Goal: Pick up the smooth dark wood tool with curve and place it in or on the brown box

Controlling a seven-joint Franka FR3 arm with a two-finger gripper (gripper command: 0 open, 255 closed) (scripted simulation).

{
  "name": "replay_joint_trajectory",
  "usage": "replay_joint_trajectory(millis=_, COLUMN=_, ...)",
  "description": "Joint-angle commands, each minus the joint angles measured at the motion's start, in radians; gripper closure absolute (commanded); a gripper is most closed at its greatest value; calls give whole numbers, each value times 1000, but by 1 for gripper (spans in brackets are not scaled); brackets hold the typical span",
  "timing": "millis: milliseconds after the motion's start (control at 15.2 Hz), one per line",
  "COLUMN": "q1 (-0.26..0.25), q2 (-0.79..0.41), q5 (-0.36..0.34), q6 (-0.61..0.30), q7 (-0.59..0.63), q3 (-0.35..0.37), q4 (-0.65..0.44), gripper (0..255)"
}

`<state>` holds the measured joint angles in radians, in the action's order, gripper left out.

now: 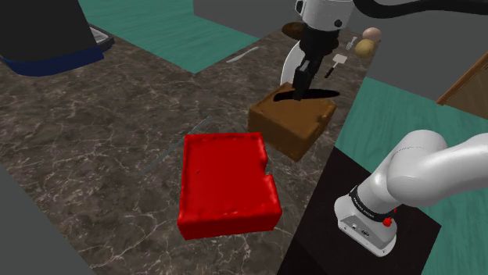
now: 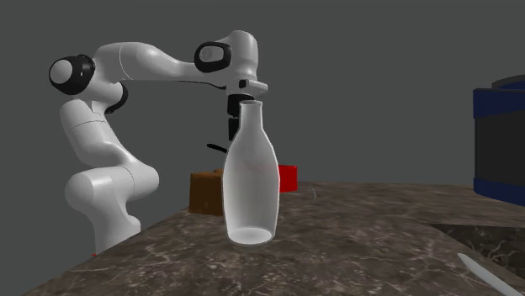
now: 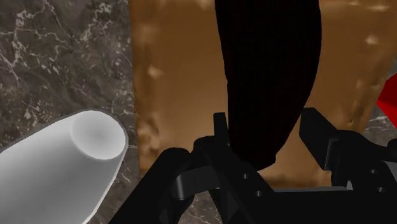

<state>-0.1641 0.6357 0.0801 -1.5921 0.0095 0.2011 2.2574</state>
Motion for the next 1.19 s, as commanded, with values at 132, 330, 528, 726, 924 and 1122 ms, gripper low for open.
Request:
replay_joint_trajectory(millis=132, q1=-2, q2=7, q5=3, q6=-52, q7=-2, q3=3, q4=59, gripper=255)
replay_joint_trajectory(millis=330, q1=-3, q2=11, q5=6, q6=-86, q7=-1, q3=5, q4=96, gripper=255)
replay_joint_trajectory(millis=528, q1=-3, q2=10, q5=6, q6=-86, q7=-1, q3=5, q4=96, gripper=255)
replay_joint_trajectory(millis=726, q1=-3, q2=10, q5=6, q6=-86, q7=-1, q3=5, q4=96, gripper=255)
replay_joint_trajectory(millis=924, q1=-3, q2=10, q5=6, q6=-86, q7=-1, q3=5, q4=96, gripper=0)
replay_joint_trajectory(millis=1122, q1=-3, q2=10, q5=6, q6=-86, q7=-1, q3=5, q4=96, gripper=0)
